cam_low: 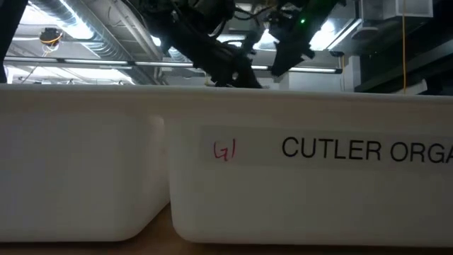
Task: Sort silverware
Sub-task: Put the silver fork into the white silverware tray
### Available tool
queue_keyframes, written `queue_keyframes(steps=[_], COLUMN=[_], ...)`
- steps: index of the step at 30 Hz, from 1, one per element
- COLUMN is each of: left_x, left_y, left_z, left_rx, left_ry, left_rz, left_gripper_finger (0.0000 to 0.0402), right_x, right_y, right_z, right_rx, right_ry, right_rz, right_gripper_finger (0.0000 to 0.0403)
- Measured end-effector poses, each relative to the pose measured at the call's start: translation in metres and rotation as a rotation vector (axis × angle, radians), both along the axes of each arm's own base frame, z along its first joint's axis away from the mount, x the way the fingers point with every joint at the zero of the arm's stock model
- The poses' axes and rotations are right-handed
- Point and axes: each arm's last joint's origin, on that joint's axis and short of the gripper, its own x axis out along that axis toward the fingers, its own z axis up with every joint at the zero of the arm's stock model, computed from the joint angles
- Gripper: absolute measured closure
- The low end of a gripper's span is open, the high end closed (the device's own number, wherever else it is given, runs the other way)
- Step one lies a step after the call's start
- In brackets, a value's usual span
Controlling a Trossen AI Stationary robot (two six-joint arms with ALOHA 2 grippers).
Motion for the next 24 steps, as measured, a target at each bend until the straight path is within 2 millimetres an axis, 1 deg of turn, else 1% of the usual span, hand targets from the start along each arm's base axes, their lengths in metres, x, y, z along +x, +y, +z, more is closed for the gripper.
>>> queue_keyframes(steps=[3, 5, 8, 10, 14, 17, 20, 24], left_x=[-0.002, -0.003, -0.006, -0.005, -0.001, 0.000, 0.000, -0.001], left_y=[0.007, 0.012, 0.019, 0.023, 0.032, 0.039, 0.047, 0.052], left_z=[0.001, 0.001, 0.003, 0.006, 0.020, 0.031, 0.041, 0.051], left_rx=[0.009, 0.029, 0.056, 0.060, 0.112, 0.181, 0.208, 0.207], left_ry=[-0.020, -0.038, -0.073, -0.126, -0.265, -0.346, -0.442, -0.543], left_rz=[0.218, 0.344, 0.509, 0.578, 0.621, 0.642, 0.661, 0.678], left_gripper_finger=[0.0383, 0.0383, 0.0382, 0.0382, 0.0382, 0.0382, 0.0382, 0.0382], right_x=[-0.013, -0.022, -0.031, -0.031, -0.029, -0.028, -0.025, -0.020], right_y=[0.005, 0.009, 0.015, 0.018, 0.022, 0.024, 0.024, 0.021], right_z=[0.008, 0.013, 0.020, 0.021, 0.021, 0.022, 0.025, 0.031], right_rx=[0.090, 0.143, 0.235, 0.298, 0.430, 0.479, 0.486, 0.435], right_ry=[-0.060, -0.089, -0.147, -0.167, -0.186, -0.201, -0.247, -0.327], right_rz=[-0.123, -0.174, -0.189, -0.145, -0.027, 0.021, 0.054, 0.062], right_gripper_finger=[0.0302, 0.0302, 0.0302, 0.0302, 0.0302, 0.0302, 0.0302, 0.0302])
